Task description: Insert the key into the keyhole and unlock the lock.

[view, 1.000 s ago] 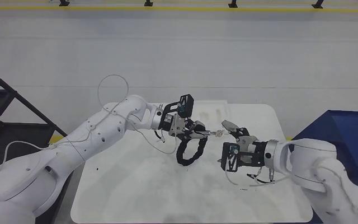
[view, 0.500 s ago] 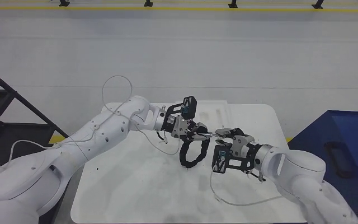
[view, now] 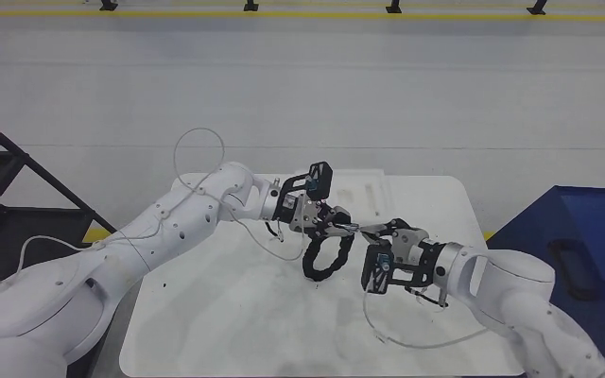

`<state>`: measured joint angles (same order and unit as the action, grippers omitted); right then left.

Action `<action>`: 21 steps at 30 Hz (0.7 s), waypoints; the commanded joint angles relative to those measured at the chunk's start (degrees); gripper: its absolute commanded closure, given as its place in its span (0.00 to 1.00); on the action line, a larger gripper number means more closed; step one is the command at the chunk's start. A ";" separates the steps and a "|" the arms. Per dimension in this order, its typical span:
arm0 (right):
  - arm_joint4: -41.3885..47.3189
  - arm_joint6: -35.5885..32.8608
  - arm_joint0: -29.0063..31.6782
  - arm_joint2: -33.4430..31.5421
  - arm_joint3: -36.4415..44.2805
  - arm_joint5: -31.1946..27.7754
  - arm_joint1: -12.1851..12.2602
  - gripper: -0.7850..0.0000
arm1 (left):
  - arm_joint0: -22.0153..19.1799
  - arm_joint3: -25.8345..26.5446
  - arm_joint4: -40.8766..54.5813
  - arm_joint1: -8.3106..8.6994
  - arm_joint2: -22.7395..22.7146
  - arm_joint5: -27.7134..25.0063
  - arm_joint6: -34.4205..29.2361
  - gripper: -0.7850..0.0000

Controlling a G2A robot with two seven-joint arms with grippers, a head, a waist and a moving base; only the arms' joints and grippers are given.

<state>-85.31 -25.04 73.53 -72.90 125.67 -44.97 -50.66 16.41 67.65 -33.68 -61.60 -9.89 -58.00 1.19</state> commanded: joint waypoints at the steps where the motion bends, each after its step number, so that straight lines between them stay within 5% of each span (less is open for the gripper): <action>1: 3.43 -0.20 -0.37 -0.22 -0.99 0.51 -0.13 1.00 | -0.10 0.00 -0.59 0.04 -0.07 0.00 0.41 1.00; 21: 42.92 -15.39 -4.72 -0.68 -11.10 8.73 -1.01 1.00 | 0.58 1.01 -15.58 0.44 -1.67 0.00 10.88 1.00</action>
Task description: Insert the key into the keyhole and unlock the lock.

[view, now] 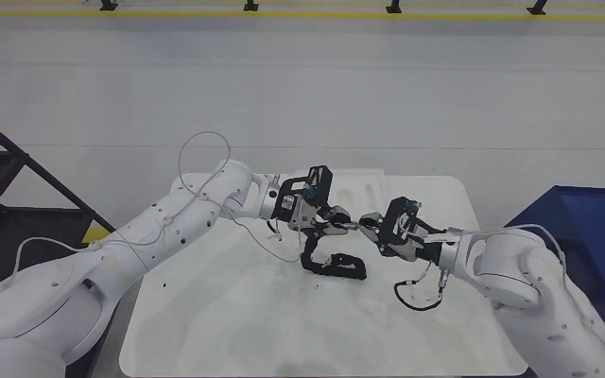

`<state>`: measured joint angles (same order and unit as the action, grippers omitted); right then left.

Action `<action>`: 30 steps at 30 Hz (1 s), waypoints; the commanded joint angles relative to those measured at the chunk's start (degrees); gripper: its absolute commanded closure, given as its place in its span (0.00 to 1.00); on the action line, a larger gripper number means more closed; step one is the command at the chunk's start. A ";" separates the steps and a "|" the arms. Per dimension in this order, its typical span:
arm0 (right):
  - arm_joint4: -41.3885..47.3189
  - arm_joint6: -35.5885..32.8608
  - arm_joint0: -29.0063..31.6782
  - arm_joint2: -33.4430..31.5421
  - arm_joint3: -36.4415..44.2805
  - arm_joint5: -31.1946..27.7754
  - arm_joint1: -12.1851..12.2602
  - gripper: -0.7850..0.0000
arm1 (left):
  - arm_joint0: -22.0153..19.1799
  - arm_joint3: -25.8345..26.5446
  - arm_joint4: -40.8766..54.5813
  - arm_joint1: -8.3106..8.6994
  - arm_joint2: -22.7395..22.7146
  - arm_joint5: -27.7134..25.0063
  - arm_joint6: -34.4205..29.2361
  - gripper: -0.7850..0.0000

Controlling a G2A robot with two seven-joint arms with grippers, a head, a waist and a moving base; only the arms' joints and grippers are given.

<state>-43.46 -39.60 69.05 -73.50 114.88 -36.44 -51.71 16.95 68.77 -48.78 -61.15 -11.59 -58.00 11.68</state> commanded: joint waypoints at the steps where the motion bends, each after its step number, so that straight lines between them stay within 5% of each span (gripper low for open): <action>1: 1.70 -1.36 -0.46 -0.18 -0.34 0.33 0.06 1.00 | 0.03 -0.20 -0.90 -0.03 0.04 0.00 0.65 1.00; 2: 2.27 -1.66 -0.62 -0.22 -0.31 0.08 0.09 0.85 | 0.06 -0.37 -1.20 -0.04 0.03 0.00 0.91 1.00; 4: 2.89 -2.46 -0.79 -0.39 -0.37 -0.22 0.18 0.00 | 0.11 -0.92 -1.75 -0.08 -0.05 0.00 1.08 1.00; 28: 4.95 -1.18 3.06 -4.78 0.32 -1.40 1.21 0.00 | 7.78 -14.64 -2.40 -4.75 -0.39 1.27 -14.67 1.00; 30: 4.97 -1.06 2.80 -4.54 0.04 -1.37 1.19 0.00 | 8.09 -15.46 -2.96 -5.28 -0.30 0.93 -15.92 0.86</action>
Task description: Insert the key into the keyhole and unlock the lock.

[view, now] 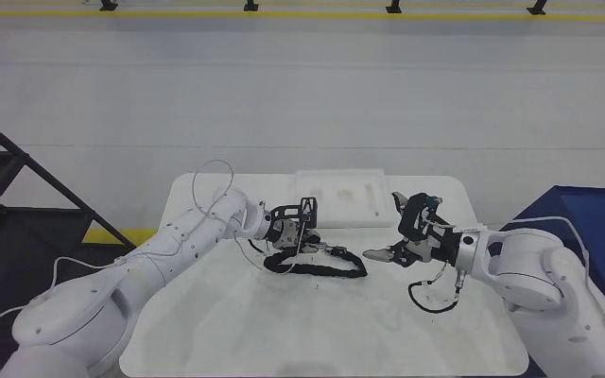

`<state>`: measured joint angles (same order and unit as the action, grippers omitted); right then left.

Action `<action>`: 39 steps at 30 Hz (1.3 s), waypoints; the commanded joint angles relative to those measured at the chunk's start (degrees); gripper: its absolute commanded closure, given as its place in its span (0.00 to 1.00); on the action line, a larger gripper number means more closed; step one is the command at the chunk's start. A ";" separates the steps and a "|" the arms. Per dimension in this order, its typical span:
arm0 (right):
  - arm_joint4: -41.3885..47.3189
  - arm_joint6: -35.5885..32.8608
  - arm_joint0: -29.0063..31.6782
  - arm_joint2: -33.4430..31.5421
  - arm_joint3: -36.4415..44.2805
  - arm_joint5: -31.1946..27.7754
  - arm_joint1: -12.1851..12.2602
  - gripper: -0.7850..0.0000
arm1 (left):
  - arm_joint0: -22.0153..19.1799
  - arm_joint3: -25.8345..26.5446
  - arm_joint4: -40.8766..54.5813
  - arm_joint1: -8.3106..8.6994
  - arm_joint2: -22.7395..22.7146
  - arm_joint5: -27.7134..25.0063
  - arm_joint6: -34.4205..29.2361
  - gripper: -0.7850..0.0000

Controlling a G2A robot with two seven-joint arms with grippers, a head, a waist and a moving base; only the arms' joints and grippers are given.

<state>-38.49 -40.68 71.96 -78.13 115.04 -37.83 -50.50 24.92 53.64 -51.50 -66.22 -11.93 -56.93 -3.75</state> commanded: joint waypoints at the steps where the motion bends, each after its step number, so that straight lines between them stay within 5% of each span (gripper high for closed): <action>1: 0.13 0.18 -0.27 0.25 -0.25 0.03 -0.02 0.00 | 0.30 -0.75 -0.22 -0.49 -0.01 -0.38 -0.75 0.64; 2: 0.24 0.27 -0.44 0.41 -0.46 0.06 -0.04 0.00 | 0.43 -1.18 -0.26 -0.77 -0.06 -0.64 -1.02 0.24; 3: 0.35 0.37 -0.64 0.56 -0.66 0.05 -0.05 0.00 | 0.53 -1.57 -0.31 -1.05 -0.12 -0.94 -1.24 0.00; 12: 3.13 3.61 -4.80 3.48 -5.39 -3.92 -0.52 0.00 | -2.57 -2.88 0.68 -2.10 -2.86 -1.07 1.15 0.00; 23: 4.02 10.96 -21.01 10.10 -23.22 -14.79 -2.44 0.00 | -11.04 -2.15 7.21 -0.33 -8.06 -1.07 7.39 0.00; 30: 6.14 9.90 -33.48 15.79 -35.31 -20.17 -4.12 0.00 | -16.96 -5.93 11.71 0.20 -7.08 -1.07 5.69 0.00; 39: 8.09 9.56 -44.66 22.55 -45.40 -20.17 -6.03 0.00 | -20.84 -10.90 16.01 0.05 -4.13 -1.07 5.22 0.00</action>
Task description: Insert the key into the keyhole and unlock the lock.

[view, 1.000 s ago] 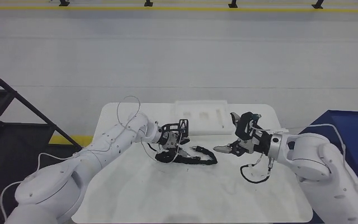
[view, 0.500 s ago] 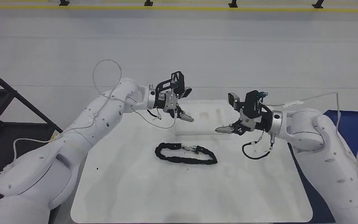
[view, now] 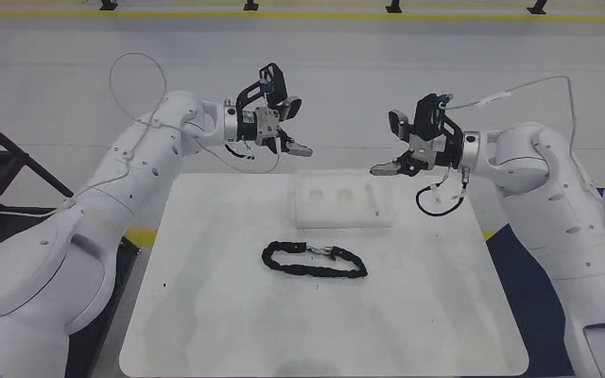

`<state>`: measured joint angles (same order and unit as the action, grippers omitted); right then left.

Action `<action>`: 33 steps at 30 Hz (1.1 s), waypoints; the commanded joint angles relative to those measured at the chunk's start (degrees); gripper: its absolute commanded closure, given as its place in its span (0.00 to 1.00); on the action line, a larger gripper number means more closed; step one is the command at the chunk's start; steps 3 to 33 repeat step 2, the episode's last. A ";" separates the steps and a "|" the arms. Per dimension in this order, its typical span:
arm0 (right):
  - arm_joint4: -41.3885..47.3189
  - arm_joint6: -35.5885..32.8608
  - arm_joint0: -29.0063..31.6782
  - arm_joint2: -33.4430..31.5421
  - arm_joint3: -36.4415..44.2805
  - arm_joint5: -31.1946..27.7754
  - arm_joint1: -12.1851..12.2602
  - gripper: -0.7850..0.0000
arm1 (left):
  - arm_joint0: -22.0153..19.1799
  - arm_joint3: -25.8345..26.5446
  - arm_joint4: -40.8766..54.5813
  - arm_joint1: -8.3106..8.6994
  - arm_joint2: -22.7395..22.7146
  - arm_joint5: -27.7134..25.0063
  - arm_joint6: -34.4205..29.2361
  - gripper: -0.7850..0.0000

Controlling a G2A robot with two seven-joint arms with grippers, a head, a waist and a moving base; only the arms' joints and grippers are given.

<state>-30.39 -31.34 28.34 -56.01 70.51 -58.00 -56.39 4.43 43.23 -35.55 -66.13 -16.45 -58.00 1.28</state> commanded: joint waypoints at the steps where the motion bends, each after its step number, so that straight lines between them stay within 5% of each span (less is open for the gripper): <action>1: -0.24 0.44 -1.52 0.71 -1.30 0.00 -0.23 0.00 | -0.63 -0.84 0.06 -0.11 0.68 0.00 0.59 0.00; 33: -0.24 0.44 -1.52 0.71 -1.30 0.00 -0.23 0.00 | -0.68 -0.92 0.14 -0.18 0.87 0.00 1.04 0.00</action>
